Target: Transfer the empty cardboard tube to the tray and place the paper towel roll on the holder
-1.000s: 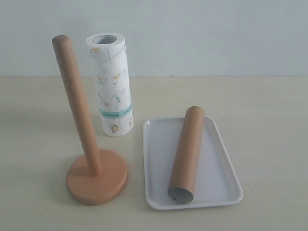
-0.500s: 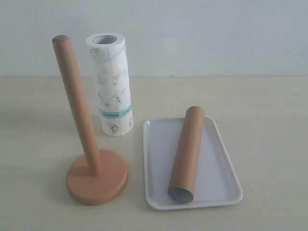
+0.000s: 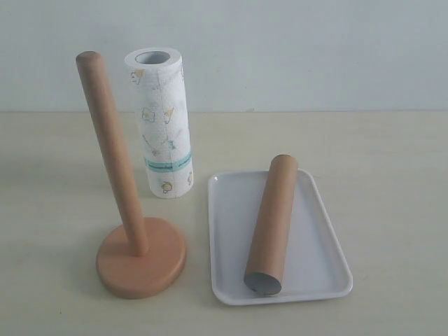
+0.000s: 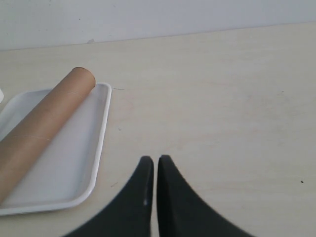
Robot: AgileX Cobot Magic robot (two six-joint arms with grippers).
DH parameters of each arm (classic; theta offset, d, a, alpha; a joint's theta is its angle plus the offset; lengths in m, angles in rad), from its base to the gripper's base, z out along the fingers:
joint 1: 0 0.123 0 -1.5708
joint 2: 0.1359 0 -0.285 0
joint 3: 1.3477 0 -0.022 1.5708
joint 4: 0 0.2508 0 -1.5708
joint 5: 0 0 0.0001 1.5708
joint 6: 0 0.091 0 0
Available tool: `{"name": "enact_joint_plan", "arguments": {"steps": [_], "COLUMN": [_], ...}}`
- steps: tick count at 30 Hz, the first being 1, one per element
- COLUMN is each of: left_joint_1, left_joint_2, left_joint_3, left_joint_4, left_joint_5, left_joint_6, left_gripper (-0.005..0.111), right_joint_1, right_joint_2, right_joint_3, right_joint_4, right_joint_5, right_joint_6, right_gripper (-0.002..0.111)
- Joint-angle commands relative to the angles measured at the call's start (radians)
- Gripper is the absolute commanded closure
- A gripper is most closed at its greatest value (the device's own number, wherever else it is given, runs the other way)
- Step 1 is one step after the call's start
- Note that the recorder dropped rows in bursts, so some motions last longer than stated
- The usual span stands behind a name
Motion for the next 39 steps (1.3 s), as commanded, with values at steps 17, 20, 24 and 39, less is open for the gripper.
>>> {"name": "enact_joint_plan", "arguments": {"steps": [17,20,24,39], "left_joint_1": [0.002,0.002,0.002,0.002], "left_joint_2": [-0.003,-0.003,-0.003,-0.003], "left_joint_3": [0.006,0.006,0.006,0.006], "left_joint_4": [0.734,0.738,0.741,0.742], "left_joint_5": [0.141,0.141,0.141,0.139], "left_joint_6": [-0.951,-0.924,-0.924,-0.924], "left_gripper": [0.103,0.103,0.103,0.103], "right_joint_1": [-0.003,-0.003,-0.003,-0.003], "right_joint_2": [-0.004,-0.004,-0.004,-0.004], "right_joint_3": [-0.001,-0.001,-0.001,-0.001], "right_joint_4": [0.001,0.001,0.001,0.001], "right_joint_5": [-0.003,-0.003,-0.003,-0.003], "right_joint_6": [-0.002,-0.002,-0.002,-0.002], "right_gripper": [0.106,0.106,0.106,0.106]}}
